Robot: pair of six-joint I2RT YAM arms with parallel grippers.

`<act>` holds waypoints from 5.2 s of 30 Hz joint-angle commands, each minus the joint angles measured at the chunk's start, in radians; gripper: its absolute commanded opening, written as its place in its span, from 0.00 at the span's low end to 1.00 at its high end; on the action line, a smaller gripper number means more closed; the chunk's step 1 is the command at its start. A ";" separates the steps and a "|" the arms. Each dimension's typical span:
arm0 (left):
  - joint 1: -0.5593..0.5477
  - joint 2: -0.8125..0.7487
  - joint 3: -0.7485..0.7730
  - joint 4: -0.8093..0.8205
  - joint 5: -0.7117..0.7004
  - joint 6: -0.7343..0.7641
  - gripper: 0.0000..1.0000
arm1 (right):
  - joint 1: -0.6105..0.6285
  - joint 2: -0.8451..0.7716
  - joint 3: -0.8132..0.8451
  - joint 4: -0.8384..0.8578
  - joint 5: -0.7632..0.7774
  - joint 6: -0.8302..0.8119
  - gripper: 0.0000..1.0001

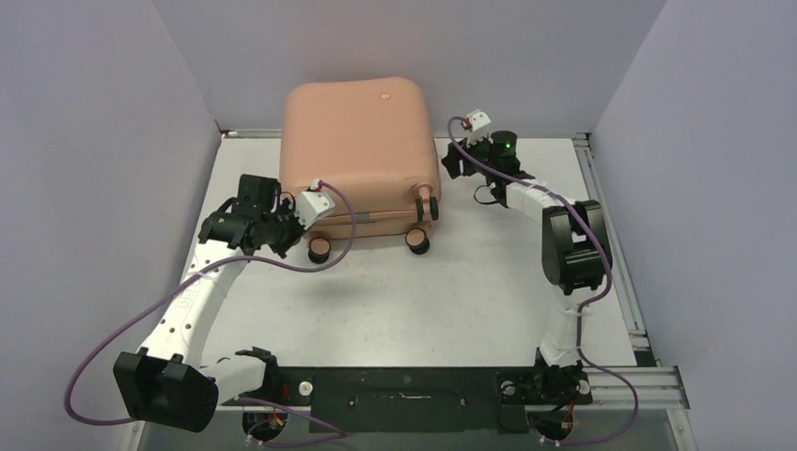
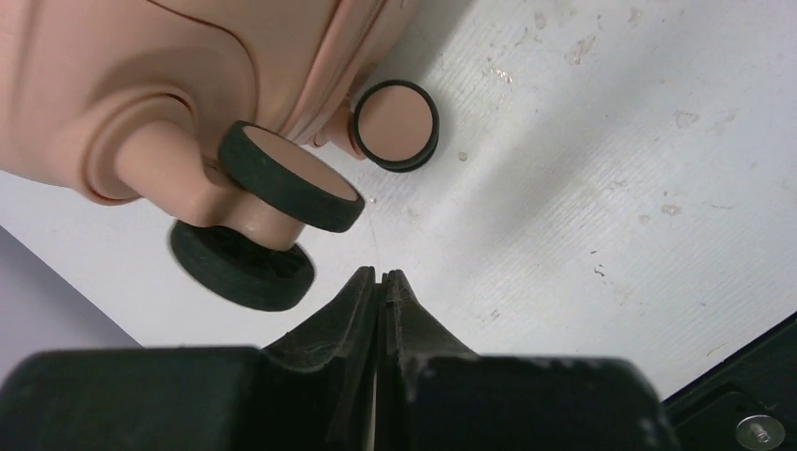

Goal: Pack the luggage
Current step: Zip the luggage at the center of the board.

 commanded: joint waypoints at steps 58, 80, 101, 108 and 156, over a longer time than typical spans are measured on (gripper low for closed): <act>-0.075 -0.072 0.145 0.192 -0.053 -0.232 0.14 | 0.557 -0.312 0.020 -0.933 -0.530 -0.237 0.13; -0.199 0.139 0.428 0.158 -0.060 -0.212 0.14 | 0.346 -0.769 -0.153 -0.844 -0.222 -0.473 0.33; -0.337 0.525 0.652 0.483 0.003 -0.766 0.14 | 0.158 -0.390 -0.439 0.106 0.089 -0.388 0.61; -0.127 0.529 0.589 0.612 0.128 -0.992 0.14 | 0.187 -0.262 -0.336 0.131 0.109 -0.363 0.59; -0.075 0.416 0.243 0.729 0.001 -0.807 0.14 | 0.173 -0.140 -0.114 0.018 0.334 -0.286 0.05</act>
